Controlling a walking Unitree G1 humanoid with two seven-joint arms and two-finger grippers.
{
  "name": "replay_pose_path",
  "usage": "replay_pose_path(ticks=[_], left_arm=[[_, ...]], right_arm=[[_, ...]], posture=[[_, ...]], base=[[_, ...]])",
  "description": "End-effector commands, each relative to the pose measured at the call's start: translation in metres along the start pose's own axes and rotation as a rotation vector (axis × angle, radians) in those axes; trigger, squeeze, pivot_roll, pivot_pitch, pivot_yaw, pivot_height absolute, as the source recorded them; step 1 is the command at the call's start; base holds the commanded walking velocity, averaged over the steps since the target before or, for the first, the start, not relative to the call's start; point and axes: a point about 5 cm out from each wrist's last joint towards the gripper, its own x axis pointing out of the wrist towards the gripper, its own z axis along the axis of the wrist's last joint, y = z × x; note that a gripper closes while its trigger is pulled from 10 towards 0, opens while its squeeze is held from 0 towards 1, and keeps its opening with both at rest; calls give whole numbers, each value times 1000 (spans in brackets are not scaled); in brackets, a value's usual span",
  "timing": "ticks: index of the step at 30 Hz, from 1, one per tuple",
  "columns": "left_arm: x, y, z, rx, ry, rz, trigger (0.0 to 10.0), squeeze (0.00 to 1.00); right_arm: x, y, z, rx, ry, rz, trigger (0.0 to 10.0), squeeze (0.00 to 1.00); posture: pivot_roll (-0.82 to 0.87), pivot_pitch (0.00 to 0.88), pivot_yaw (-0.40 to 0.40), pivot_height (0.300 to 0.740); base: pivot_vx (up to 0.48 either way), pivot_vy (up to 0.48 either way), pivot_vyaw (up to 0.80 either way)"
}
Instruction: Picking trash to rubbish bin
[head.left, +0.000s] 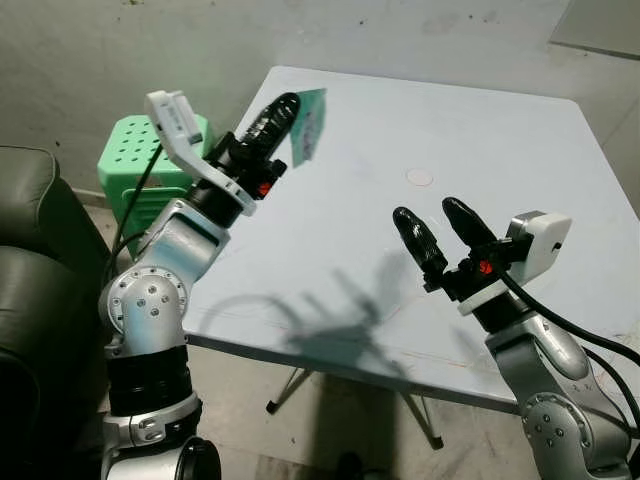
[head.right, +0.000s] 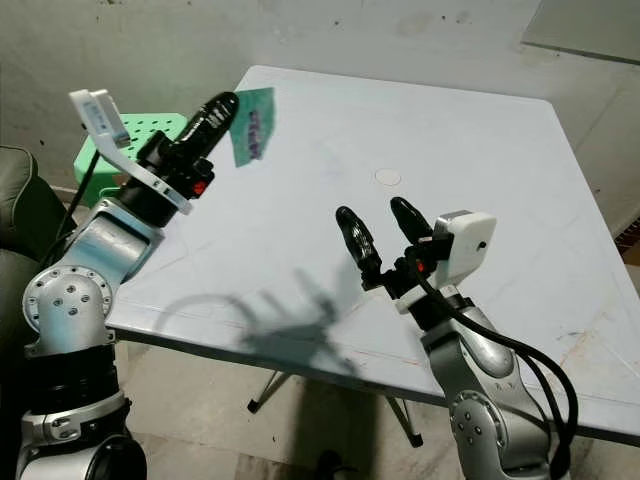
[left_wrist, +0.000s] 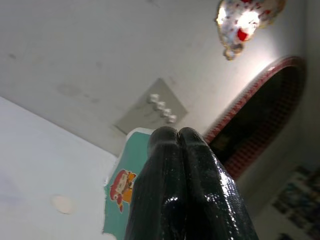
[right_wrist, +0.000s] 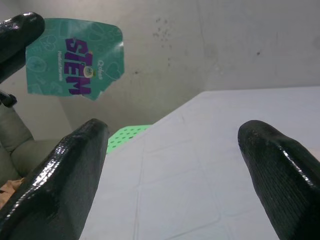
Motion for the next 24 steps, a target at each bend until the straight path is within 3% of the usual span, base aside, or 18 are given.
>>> replay_pose_path(ticks=[1,12,18,19,24], left_arm=[[5,-8,-5,-5,30,-36,10000,0],[11,-26,-22,-117,64,-134,10000,0],[7,-29,-25,-126,94,-159,10000,0],[5,-29,-26,-124,106,-168,10000,0],[2,-30,-27,-134,121,-179,10000,0]], right_arm=[[1,-3,1,-11,-7,-4,10000,1000],[7,-1,1,-2,-16,16,10000,1000],[9,-5,0,10,-7,-3,10000,1000],[9,-6,0,34,-7,-4,10000,0],[8,-1,2,131,-17,66,10000,0]], posture=[[-49,122,-42,740],[-53,131,-43,740],[-50,135,-45,740],[-49,137,-46,740],[-48,139,-48,740]], base=[[0,0,0],[0,0,0],[0,0,0],[0,0,0],[0,0,0]])
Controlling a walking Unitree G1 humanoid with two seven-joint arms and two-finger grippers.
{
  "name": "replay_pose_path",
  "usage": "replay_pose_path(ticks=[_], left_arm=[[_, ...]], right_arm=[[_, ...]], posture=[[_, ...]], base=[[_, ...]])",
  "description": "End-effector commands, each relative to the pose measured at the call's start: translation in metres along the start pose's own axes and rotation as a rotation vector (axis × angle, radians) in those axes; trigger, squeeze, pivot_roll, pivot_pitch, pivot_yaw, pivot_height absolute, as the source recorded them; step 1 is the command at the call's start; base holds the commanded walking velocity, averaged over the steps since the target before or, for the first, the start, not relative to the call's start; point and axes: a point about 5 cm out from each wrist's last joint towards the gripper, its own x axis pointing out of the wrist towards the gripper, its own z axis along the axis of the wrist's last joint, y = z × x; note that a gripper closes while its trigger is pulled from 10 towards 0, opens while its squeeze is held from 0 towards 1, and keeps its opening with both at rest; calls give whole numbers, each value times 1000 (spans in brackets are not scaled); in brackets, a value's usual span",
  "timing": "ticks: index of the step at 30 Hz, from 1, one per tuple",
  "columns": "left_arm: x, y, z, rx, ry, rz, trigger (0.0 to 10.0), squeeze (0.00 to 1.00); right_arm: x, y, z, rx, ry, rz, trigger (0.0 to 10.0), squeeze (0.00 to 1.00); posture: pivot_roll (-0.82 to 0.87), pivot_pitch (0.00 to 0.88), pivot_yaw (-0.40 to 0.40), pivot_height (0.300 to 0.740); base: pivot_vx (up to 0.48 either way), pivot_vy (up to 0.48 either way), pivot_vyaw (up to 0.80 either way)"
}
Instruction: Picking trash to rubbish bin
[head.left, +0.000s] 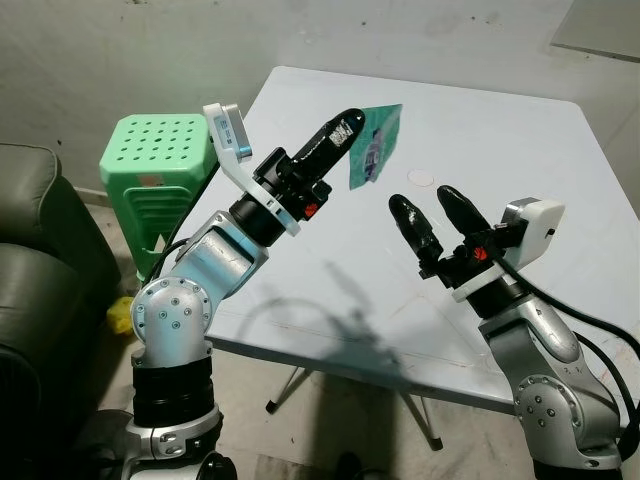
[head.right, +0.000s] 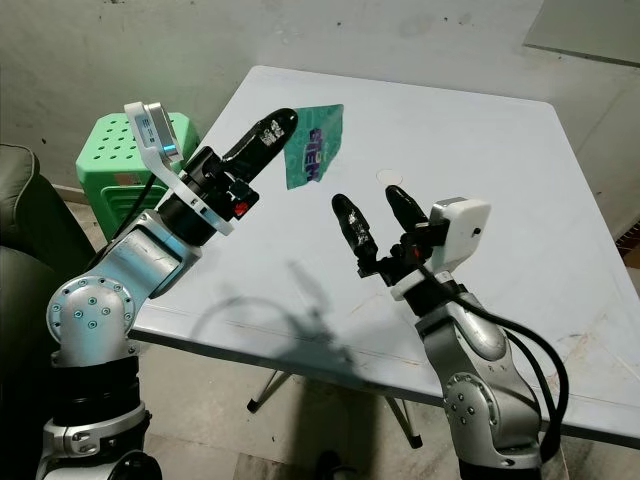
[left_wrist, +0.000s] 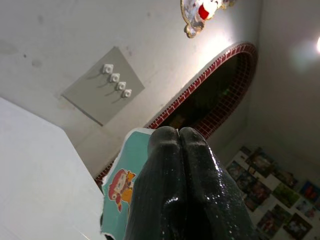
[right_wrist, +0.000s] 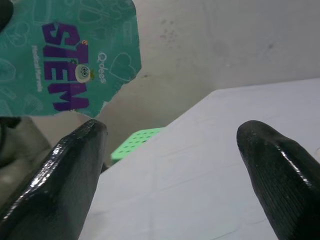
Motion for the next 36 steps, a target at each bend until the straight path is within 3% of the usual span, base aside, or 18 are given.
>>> replay_pose_path(ticks=[1,12,36], left_arm=[[-1,-6,-3,-2,28,-39,10000,0],[-1,-13,-11,-35,69,-84,10000,0],[-1,-23,0,-80,30,-144,10000,0]], right_arm=[[-1,4,5,32,-9,50,10000,0],[-4,24,11,166,-12,246,10000,0],[-9,22,14,305,-44,304,10000,0]], posture=[[-48,139,-48,740],[-57,140,-45,740],[-50,129,-50,740]], base=[[0,0,0],[0,0,0],[0,0,0]])
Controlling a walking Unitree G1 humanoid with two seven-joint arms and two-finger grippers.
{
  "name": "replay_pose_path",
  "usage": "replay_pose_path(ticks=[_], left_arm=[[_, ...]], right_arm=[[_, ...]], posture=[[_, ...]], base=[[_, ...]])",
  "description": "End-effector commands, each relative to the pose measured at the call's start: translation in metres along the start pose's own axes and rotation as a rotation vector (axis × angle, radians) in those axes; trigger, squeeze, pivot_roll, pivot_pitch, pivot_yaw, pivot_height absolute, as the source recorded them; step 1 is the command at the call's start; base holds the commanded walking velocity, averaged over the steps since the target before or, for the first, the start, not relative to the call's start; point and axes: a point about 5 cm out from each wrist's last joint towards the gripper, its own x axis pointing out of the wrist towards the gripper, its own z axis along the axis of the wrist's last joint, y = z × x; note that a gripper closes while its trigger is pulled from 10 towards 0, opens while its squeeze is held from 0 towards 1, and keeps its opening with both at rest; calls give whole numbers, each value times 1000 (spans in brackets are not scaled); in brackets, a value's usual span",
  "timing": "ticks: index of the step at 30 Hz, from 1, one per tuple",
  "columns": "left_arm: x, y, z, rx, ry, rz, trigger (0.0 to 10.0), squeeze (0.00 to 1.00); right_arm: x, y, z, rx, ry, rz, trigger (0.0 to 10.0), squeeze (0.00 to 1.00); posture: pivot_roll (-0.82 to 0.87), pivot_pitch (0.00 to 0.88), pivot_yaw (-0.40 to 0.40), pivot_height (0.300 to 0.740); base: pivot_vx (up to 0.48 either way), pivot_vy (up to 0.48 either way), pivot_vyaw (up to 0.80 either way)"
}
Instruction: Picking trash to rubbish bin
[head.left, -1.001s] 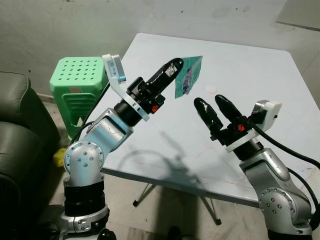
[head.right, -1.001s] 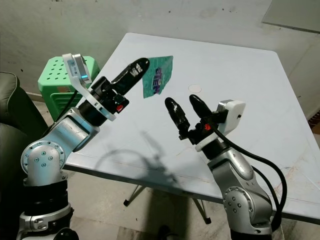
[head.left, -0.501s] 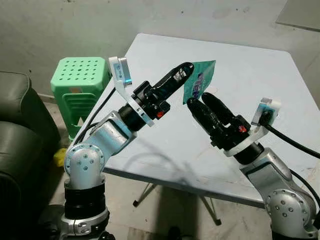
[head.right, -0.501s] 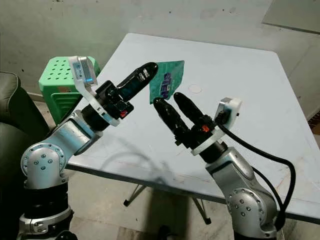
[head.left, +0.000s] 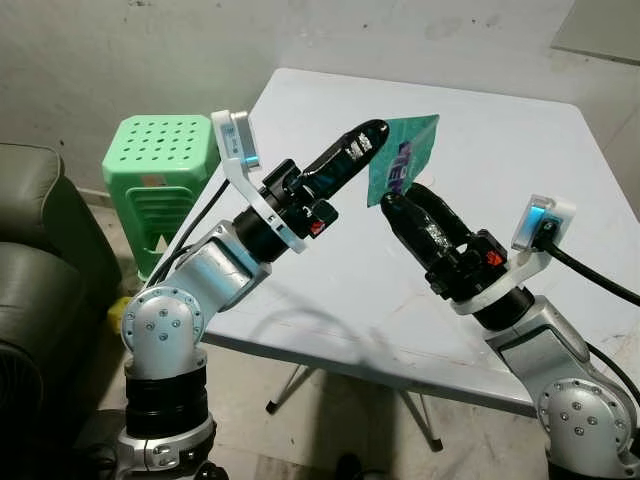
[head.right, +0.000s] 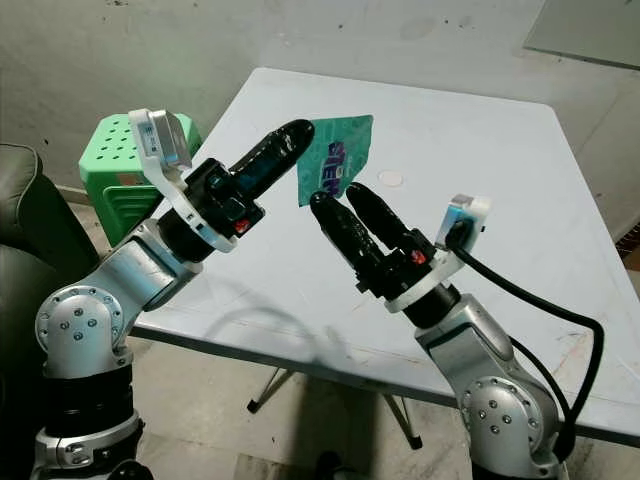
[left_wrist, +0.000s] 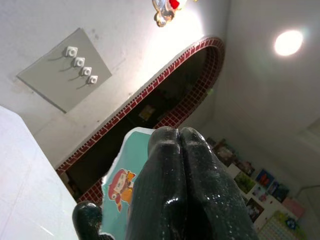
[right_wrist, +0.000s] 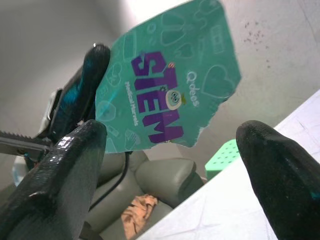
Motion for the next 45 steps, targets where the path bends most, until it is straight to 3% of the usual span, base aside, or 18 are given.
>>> replay_pose_path(ticks=[1,33,34,35,45], left_arm=[[3,-10,4,28,-4,-34,10000,0],[6,-14,-10,-46,11,-56,10000,0],[5,-13,-10,-45,11,-53,10000,0],[5,-13,-10,-40,10,-51,10000,0],[5,-14,-9,-18,8,-47,10000,0]], right_arm=[[-3,-1,0,24,-3,5,10000,0],[10,12,19,84,-120,130,10000,0],[10,13,21,87,-130,136,3725,0],[9,14,24,93,-142,145,0,0],[6,18,26,109,-152,168,0,0]], posture=[[-50,124,-52,740],[-64,124,-48,740],[-65,125,-49,740],[-66,127,-49,740],[-70,138,-50,740]], base=[[0,0,0],[0,0,0],[0,0,0],[0,0,0],[0,0,0]])
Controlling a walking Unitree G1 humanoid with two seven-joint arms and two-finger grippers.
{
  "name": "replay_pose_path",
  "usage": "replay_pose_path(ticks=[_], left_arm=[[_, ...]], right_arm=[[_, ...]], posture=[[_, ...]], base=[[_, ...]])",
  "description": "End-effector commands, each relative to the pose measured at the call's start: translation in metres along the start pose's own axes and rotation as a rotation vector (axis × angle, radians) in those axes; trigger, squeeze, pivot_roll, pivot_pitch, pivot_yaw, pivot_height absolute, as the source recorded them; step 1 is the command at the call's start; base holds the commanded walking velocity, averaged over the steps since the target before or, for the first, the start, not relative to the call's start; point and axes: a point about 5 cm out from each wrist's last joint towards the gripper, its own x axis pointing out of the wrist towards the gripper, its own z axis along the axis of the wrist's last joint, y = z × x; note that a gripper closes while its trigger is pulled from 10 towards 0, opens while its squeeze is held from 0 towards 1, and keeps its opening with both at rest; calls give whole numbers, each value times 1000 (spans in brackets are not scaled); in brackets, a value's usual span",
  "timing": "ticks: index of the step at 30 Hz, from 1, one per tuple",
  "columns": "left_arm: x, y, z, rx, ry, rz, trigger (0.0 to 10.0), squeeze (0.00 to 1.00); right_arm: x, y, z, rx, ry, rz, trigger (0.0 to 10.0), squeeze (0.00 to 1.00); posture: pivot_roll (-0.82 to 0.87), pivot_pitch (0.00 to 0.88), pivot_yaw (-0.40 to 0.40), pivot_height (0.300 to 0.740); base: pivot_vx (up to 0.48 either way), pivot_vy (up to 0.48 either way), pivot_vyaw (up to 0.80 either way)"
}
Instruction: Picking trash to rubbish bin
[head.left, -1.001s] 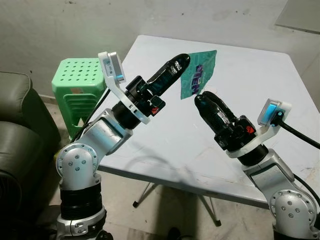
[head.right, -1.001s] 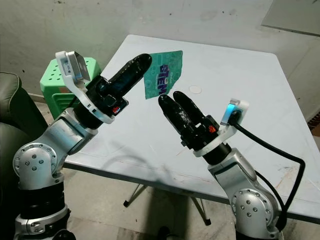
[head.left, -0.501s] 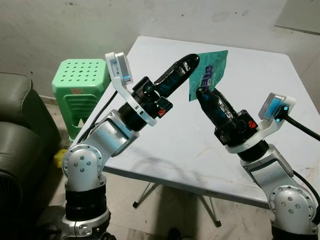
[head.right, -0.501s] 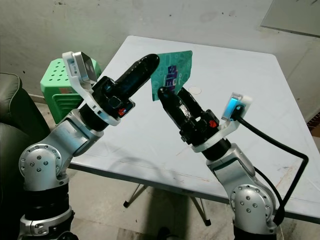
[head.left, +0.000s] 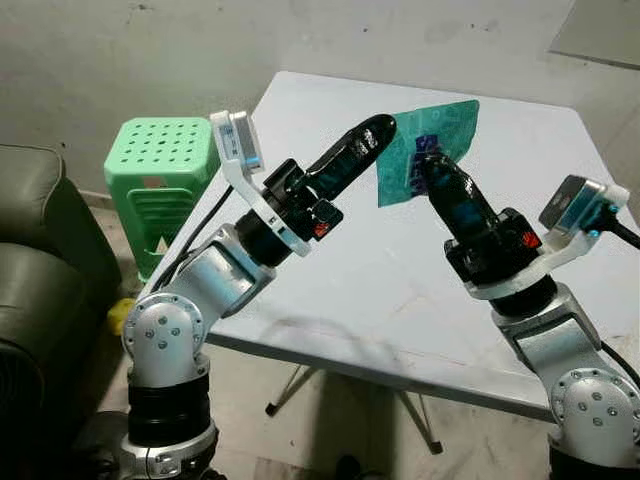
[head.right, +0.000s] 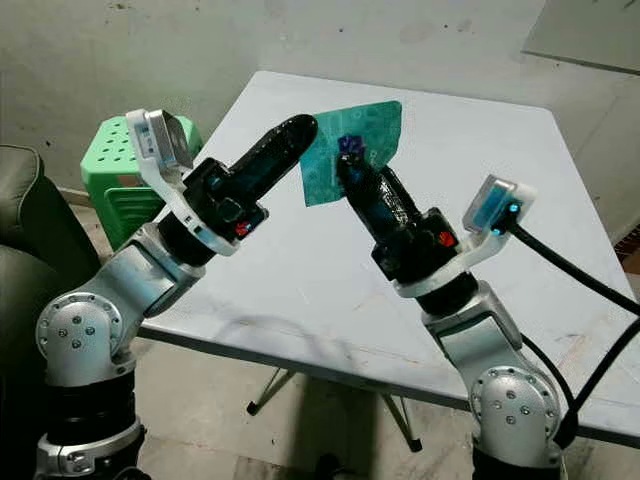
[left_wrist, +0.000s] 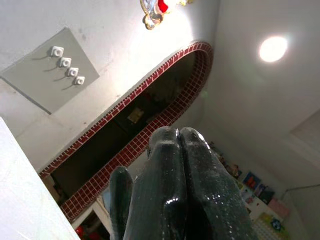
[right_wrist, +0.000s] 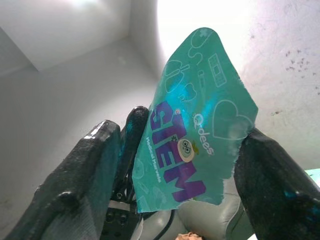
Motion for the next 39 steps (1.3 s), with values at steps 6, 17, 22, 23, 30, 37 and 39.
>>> replay_pose_path(ticks=[6,17,22,23,30,37,39], left_arm=[[2,-5,-4,29,25,-11,10000,0],[2,-5,-4,30,27,-14,10000,0],[2,-4,-4,41,31,-12,10000,0],[2,-4,-4,41,31,-12,10000,0],[1,-3,-3,46,32,-9,10000,1000],[1,-4,-2,64,33,-18,10000,1000],[0,-4,-2,70,34,-16,10000,1000]], right_arm=[[0,9,6,-8,-10,41,0,0],[-3,10,7,-8,-15,37,0,0],[-3,10,6,-4,-15,38,0,0],[-3,10,6,-4,-15,38,0,0],[-3,10,6,-6,-17,39,0,0],[-3,9,5,-3,-12,41,0,0],[-3,9,4,-2,-12,41,0,0]], posture=[[-72,141,-49,740],[-75,145,-46,740],[-75,145,-45,740],[-75,145,-45,740],[-74,144,-46,740],[-70,131,-48,740],[-69,130,-47,740]], base=[[0,0,0],[0,0,0],[0,0,0],[0,0,0],[0,0,0],[0,0,0],[0,0,0]])
